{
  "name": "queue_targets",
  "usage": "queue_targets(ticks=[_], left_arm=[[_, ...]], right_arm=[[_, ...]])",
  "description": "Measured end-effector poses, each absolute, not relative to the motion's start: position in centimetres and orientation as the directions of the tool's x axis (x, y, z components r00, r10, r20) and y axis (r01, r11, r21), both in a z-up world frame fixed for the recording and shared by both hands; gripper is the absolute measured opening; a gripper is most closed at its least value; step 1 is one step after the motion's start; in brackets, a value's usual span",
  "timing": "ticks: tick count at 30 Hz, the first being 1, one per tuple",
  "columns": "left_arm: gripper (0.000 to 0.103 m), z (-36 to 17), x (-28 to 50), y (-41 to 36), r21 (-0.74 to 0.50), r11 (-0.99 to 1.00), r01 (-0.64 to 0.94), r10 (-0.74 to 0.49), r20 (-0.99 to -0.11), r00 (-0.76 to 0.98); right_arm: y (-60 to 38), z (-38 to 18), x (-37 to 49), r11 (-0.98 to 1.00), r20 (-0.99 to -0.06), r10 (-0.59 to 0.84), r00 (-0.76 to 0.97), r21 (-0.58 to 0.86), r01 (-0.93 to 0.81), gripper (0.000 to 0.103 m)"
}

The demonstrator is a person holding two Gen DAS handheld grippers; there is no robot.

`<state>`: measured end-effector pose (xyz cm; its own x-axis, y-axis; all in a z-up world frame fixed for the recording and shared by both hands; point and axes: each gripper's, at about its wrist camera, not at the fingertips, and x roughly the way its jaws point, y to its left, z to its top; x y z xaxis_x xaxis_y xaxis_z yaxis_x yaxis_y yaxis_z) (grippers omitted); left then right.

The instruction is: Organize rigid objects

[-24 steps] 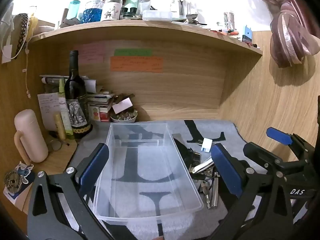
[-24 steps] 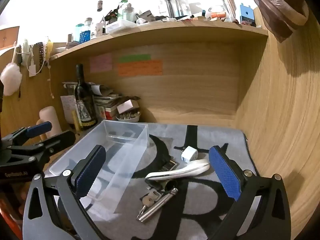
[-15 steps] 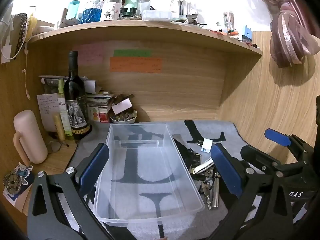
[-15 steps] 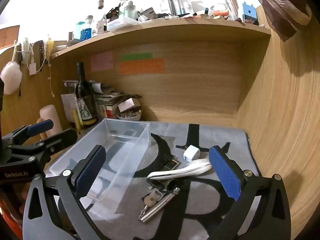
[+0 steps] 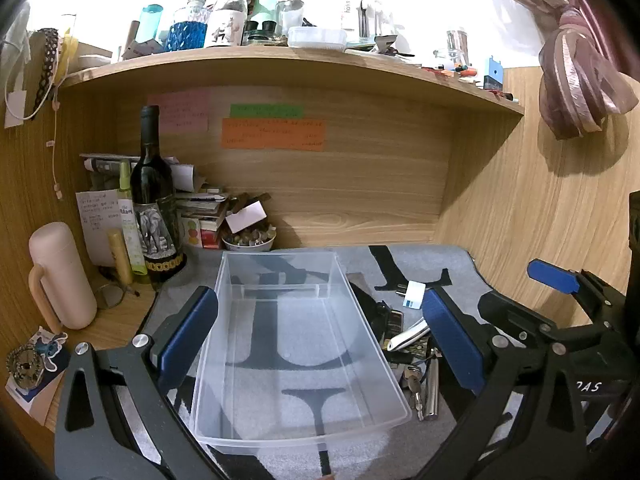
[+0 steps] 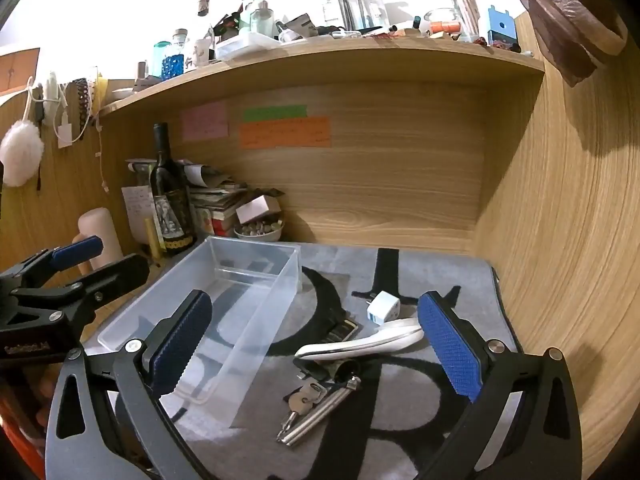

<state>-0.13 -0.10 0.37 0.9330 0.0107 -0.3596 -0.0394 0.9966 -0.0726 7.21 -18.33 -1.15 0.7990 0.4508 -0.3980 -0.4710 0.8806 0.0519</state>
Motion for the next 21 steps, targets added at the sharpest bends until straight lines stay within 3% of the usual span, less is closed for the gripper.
queue_targets(ticks=[21], left_arm=[[0.103, 0.00, -0.05, 0.02, -0.091, 0.996, -0.020, -0.015, -0.368, 0.930]], right_arm=[[-18.53, -0.94, 7.03, 0.883, -0.392, 0.450, 0.803, 0.056, -0.467, 0.103]])
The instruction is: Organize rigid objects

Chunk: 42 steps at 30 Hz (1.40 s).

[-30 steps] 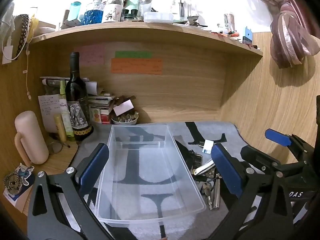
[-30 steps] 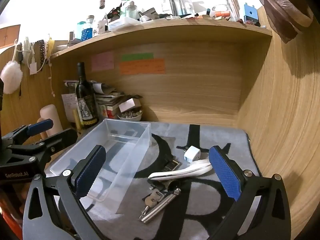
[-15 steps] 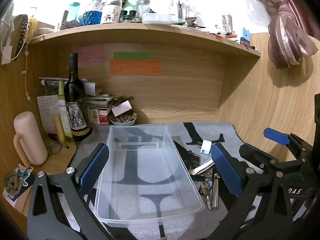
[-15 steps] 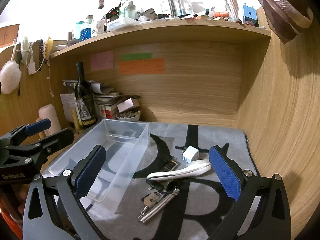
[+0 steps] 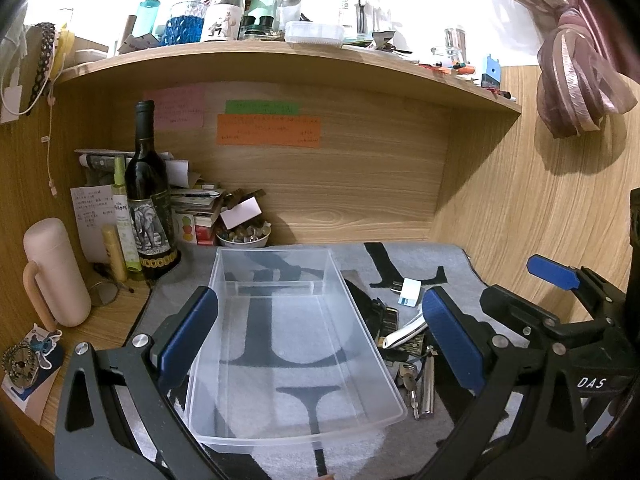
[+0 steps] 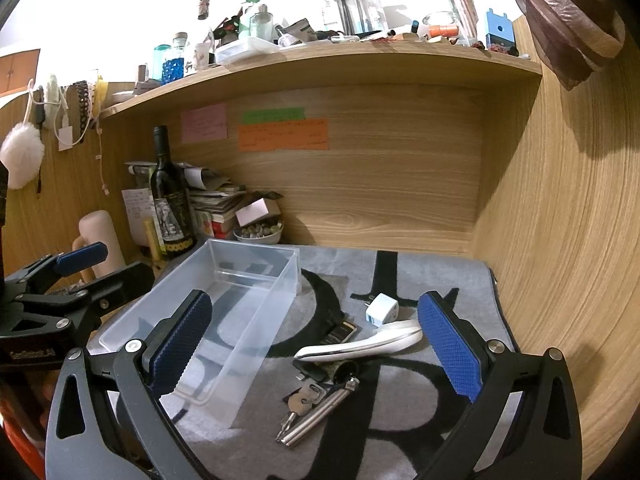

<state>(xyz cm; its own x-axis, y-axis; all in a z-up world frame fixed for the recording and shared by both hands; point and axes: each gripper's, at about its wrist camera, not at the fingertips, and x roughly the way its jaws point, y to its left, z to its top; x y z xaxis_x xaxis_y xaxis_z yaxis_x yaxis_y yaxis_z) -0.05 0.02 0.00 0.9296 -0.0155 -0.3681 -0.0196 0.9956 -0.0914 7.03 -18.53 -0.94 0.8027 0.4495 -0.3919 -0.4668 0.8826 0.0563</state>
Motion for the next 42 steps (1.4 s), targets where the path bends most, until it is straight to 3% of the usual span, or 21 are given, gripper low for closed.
queue_targets(ticks=[42], left_arm=[[0.103, -0.08, 0.34, 0.57, -0.105, 0.994, 0.014, -0.052, -0.371, 0.927]], right_arm=[[-17.98, -0.75, 6.93, 0.883, -0.379, 0.451, 0.808, 0.057, -0.466, 0.103]])
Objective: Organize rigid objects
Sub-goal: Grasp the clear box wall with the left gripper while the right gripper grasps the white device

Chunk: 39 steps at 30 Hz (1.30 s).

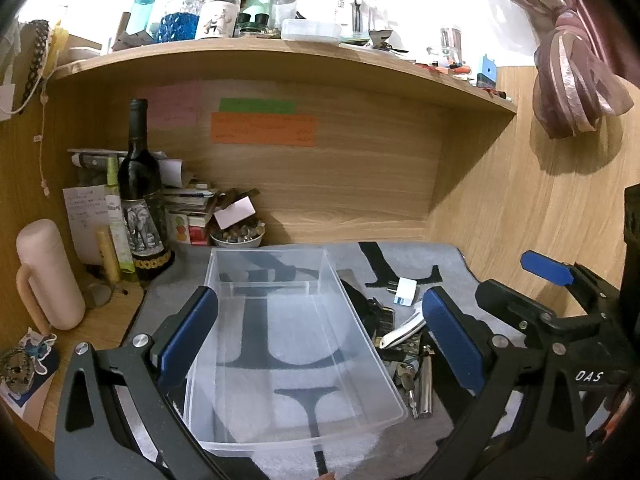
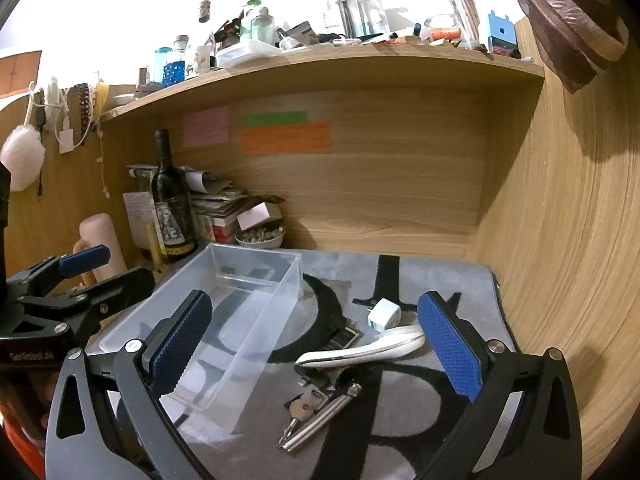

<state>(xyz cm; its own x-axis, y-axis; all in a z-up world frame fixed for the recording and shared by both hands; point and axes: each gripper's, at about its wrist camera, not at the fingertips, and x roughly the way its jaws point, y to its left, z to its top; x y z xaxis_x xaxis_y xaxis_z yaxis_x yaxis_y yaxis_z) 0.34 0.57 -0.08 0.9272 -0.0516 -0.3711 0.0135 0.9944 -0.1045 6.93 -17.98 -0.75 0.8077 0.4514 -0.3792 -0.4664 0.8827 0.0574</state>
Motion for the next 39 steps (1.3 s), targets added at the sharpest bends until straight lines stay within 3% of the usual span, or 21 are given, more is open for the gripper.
queue_targets(ticks=[11, 13, 15, 29, 32, 39], left_arm=[[0.103, -0.4, 1.1, 2.0, -0.108, 0.994, -0.001, -0.042, -0.389, 0.920], [0.098, -0.5, 1.2, 2.4, -0.109, 0.994, -0.008, -0.036, -0.395, 0.918], [0.082, -0.7, 1.7, 2.9, -0.107, 0.994, -0.014, -0.033, -0.421, 0.907], [0.050, -4.4, 6.3, 8.6, -0.100, 0.989, -0.112, 0.029, -0.606, 0.795], [0.040, -5.6, 7.3, 9.7, -0.093, 0.987, -0.134, 0.041, -0.653, 0.756], [0.028, -7.8, 8.6, 10.6, -0.081, 0.989, -0.121, 0.023, -0.731, 0.682]], right_arm=[[-17.7, -1.1, 7.8, 0.879, -0.391, 0.457, 0.799, 0.059, -0.474, 0.102], [-17.8, -1.2, 8.3, 0.879, -0.400, 0.457, 0.794, 0.067, -0.472, 0.099], [-17.8, -1.4, 8.8, 0.879, -0.416, 0.457, 0.786, 0.076, -0.470, 0.093], [-19.0, -5.6, 14.5, 0.914, -0.595, 0.374, 0.711, 0.109, -0.390, 0.054], [-19.8, -6.7, 15.7, 0.926, -0.634, 0.350, 0.690, 0.122, -0.357, 0.051], [-21.3, -9.3, 18.2, 0.941, -0.718, 0.325, 0.616, 0.183, -0.283, 0.048]])
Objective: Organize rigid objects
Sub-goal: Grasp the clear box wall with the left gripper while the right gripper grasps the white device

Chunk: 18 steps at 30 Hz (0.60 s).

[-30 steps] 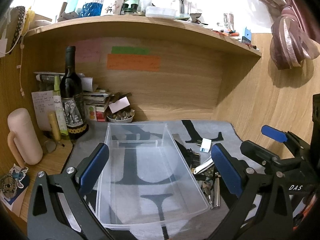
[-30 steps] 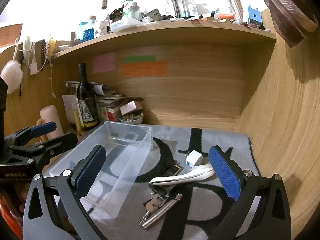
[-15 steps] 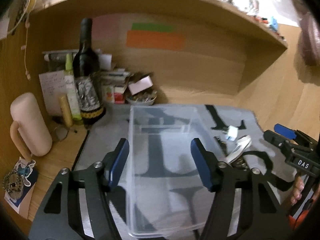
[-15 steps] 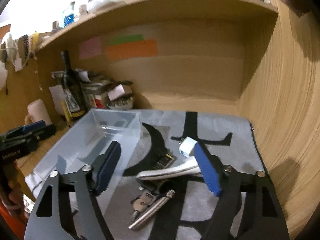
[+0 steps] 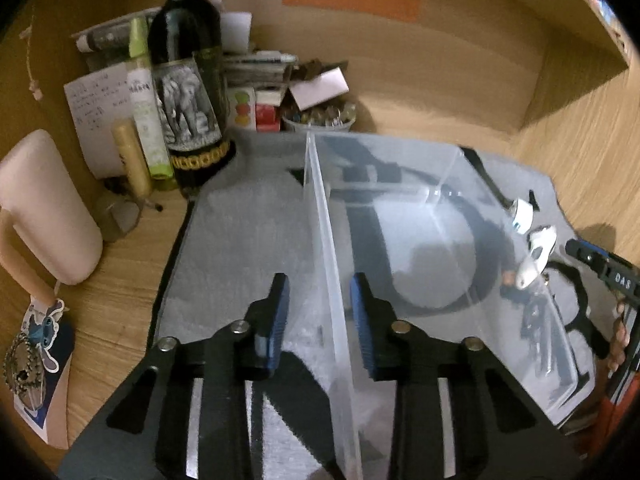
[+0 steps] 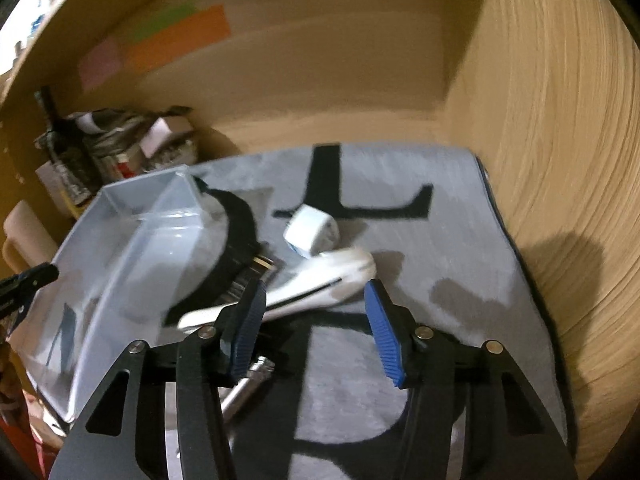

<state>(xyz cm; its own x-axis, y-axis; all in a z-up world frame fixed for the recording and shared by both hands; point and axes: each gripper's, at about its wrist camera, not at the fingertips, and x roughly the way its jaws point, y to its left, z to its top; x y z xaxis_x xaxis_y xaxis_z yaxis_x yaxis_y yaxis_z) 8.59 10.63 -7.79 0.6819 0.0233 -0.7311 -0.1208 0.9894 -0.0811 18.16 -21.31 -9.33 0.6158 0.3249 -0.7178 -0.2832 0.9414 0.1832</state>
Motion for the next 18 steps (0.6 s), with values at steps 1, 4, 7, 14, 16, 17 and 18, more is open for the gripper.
queue_targets(ticks=[1, 4, 7, 14, 16, 17, 18], left_arm=[[0.028, -8.0, 8.7, 10.6, -0.079, 0.990, -0.115, 0.020, -0.737, 0.676], [0.020, -8.6, 8.9, 10.3, -0.074, 0.993, -0.096, 0.007, -0.756, 0.654], [0.017, -9.0, 9.2, 10.2, -0.085, 0.993, -0.085, -0.011, -0.767, 0.642], [0.012, -9.2, 9.0, 9.9, -0.098, 0.993, -0.060, -0.037, -0.767, 0.640], [0.012, -9.3, 9.0, 9.9, -0.096, 0.994, -0.058, -0.037, -0.765, 0.643], [0.012, -9.3, 8.9, 10.0, -0.097, 0.994, -0.057, -0.037, -0.763, 0.645], [0.012, -9.3, 8.9, 10.0, -0.100, 0.993, -0.057, -0.039, -0.762, 0.646]], right_arm=[[-21.4, -9.7, 18.5, 0.939, -0.730, 0.334, 0.596, 0.203, -0.278, 0.048], [-21.2, -10.5, 19.6, 0.936, -0.755, 0.347, 0.556, 0.239, -0.260, 0.048], [-20.7, -10.9, 20.6, 0.934, -0.768, 0.352, 0.535, 0.254, -0.251, 0.048], [-19.5, -11.8, 22.6, 0.943, -0.799, 0.329, 0.504, 0.246, -0.226, 0.051], [-19.4, -12.3, 23.3, 0.941, -0.808, 0.333, 0.486, 0.256, -0.220, 0.052], [-19.3, -12.5, 23.5, 0.942, -0.812, 0.332, 0.480, 0.257, -0.217, 0.053], [-19.2, -12.7, 23.8, 0.942, -0.816, 0.331, 0.473, 0.258, -0.215, 0.054]])
